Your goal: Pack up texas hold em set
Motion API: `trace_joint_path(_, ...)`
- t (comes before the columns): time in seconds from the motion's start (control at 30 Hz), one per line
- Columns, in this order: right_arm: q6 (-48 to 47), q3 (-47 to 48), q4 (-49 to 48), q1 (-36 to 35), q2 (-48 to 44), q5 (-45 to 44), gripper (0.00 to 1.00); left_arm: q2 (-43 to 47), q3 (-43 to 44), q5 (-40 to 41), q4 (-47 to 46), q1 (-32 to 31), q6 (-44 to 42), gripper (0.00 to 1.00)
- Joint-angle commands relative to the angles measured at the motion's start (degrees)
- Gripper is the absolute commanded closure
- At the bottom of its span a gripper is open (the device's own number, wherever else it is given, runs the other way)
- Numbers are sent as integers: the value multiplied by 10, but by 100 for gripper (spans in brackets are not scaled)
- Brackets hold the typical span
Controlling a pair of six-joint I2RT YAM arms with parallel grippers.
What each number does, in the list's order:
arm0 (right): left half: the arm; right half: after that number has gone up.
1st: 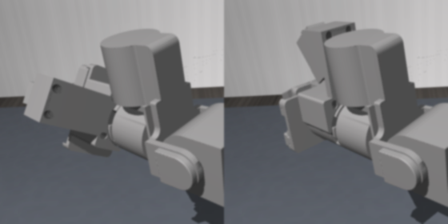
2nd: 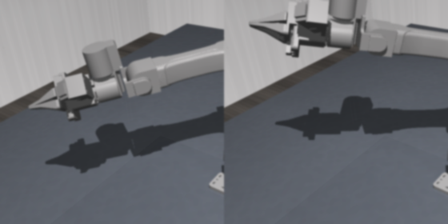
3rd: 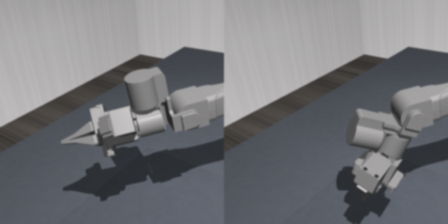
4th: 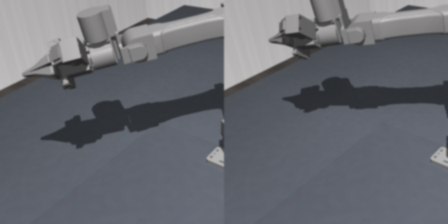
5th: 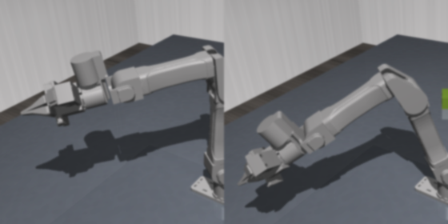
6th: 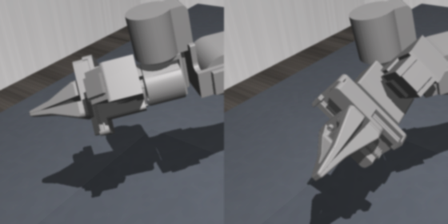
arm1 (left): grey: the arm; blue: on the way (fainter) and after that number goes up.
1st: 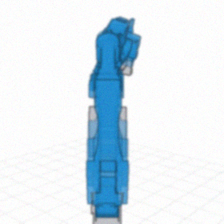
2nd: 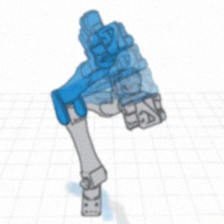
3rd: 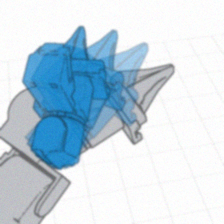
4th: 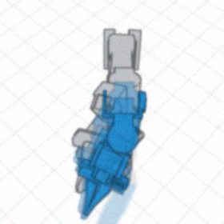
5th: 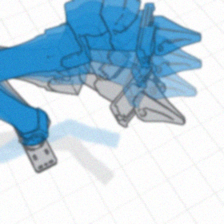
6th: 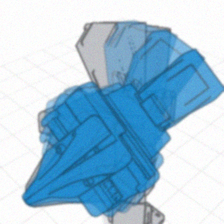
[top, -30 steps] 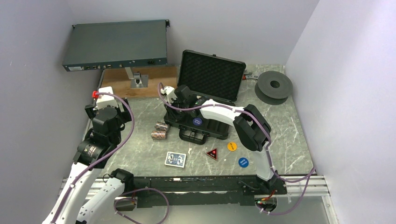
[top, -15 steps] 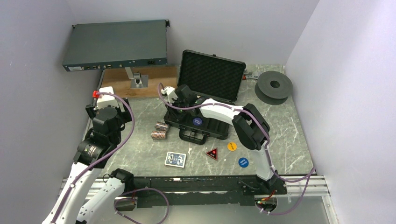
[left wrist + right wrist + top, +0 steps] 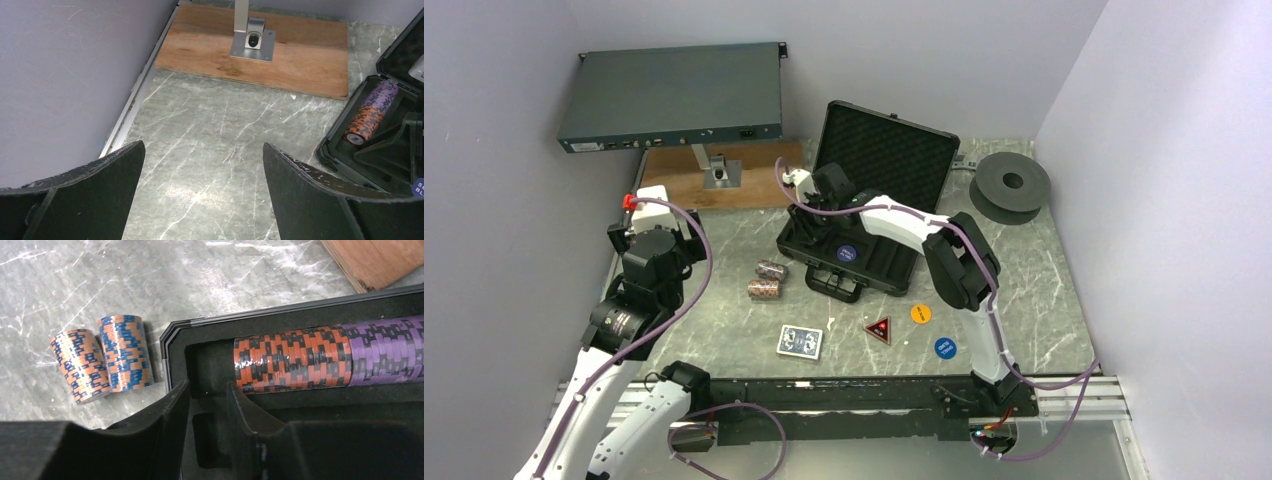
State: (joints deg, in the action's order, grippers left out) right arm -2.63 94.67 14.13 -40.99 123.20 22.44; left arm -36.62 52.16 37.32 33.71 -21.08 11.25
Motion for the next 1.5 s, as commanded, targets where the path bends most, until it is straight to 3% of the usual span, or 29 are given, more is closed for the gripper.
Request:
trace_joint_path(0.0, -30, -14, -11, 7, -60, 29, 60, -6, 6, 0, -14, 3, -4, 6)
trace_joint_path(0.27, -29, -56, -13, -15, -187, -21, 31, -12, 4, 5, -15, 3, -6, 6)
trace_joint_path(0.37, -16, -77, -9, -19, -233, -49, 2, -15, 4, 6, -16, 3, -7, 6)
trace_joint_path(0.57, 5, -169, -60, -18, -343, -50, 0, -19, 5, 5, -17, 3, -11, 6)
trace_joint_path(0.67, 111, -264, -164, -7, -387, -34, 0, -18, 6, 0, -18, 3, -14, 6)
trace_joint_path(0.73, 167, -291, -179, -1, -384, 15, 0, -16, 5, -3, -20, 5, -17, 6)
trace_joint_path(0.83, 213, -304, -167, 4, -359, 37, 0, -14, -1, -14, -28, 8, -28, 6)
trace_joint_path(0.97, 191, -329, -151, 5, -364, 54, 0, -16, -9, -35, -43, 9, -44, 6)
trace_joint_path(1.13, 195, -362, -111, 5, -431, -70, 0, -26, -14, -63, -55, 9, -58, 6)
trace_joint_path(1.23, 253, -364, -73, 11, -457, -181, 0, -25, -18, -97, -66, 9, -69, 5)
trace_joint_path(1.37, 247, -342, -2, 47, -443, -99, 0, -16, -24, -147, -80, 9, -80, 5)
trace_joint_path(1.47, 241, -357, 6, 45, -457, -103, 0, -9, -27, -160, -81, 9, -81, 5)
